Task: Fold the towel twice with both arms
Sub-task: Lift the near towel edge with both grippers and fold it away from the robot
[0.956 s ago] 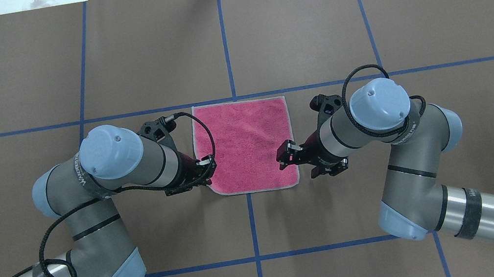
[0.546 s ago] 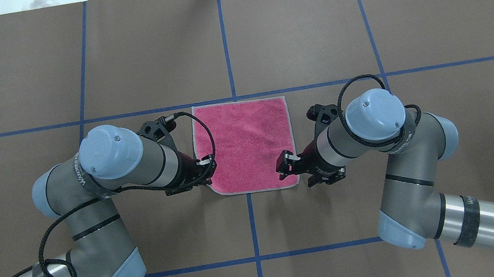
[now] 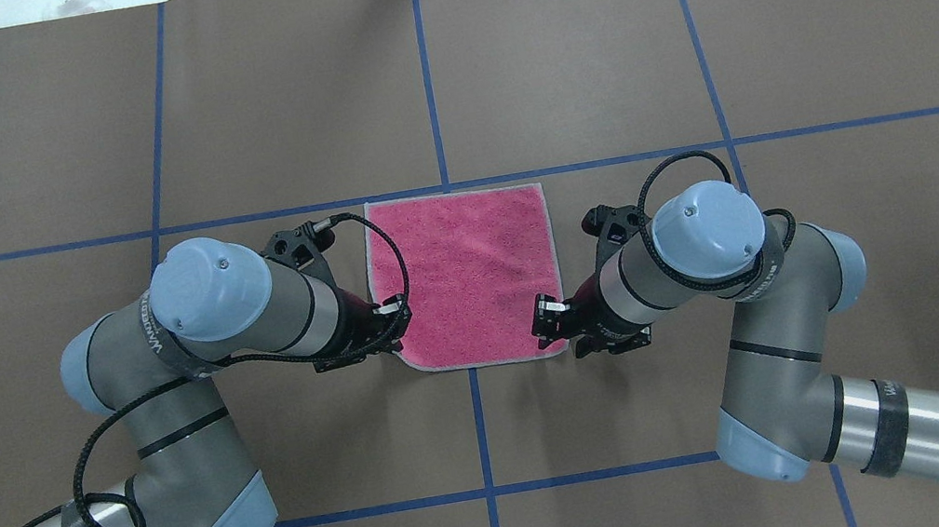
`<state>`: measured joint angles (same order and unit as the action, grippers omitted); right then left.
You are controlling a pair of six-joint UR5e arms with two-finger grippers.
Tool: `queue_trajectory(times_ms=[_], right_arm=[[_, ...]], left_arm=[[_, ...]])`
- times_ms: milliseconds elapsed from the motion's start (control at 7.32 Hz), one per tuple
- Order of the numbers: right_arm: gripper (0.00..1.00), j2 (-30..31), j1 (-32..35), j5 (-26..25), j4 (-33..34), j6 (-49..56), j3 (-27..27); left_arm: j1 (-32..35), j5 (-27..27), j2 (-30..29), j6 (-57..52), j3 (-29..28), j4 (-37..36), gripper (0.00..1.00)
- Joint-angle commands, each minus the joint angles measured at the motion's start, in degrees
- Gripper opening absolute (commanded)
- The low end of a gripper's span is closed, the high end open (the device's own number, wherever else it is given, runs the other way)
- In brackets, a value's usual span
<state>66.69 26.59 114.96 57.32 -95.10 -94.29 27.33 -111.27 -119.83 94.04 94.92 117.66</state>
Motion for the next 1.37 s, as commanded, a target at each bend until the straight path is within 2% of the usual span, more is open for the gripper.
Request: queue_trajectory(times_ms=[0, 137, 683, 956, 1229], right_arm=[[0.11, 0.1, 0.12, -0.08, -0.1, 0.0, 0.07], [0.0, 0.19, 0.21, -0.08, -0.27, 0.17, -0.02], [0.0, 0.28, 2.05, 0.79, -0.72, 0.35, -2.29], [0.0, 2.46, 5.12, 7.17, -0.72, 0.18, -6.94], [0.0, 3.09, 5.4, 7.48, -0.72, 0.09, -7.84]], left_arm=[[0.0, 0.0, -0.05, 0.0, 0.0, 0.02, 0.0], [0.0, 0.0, 0.03, 0.0, 0.0, 0.02, 0.0], [0.09, -0.26, -0.05, 0.0, 1.57, -0.06, 0.0], [0.44, -0.53, 1.08, 0.17, 5.79, -0.41, 0.0], [0.18, -0.53, 0.92, 0.18, 5.98, -0.59, 0.0]])
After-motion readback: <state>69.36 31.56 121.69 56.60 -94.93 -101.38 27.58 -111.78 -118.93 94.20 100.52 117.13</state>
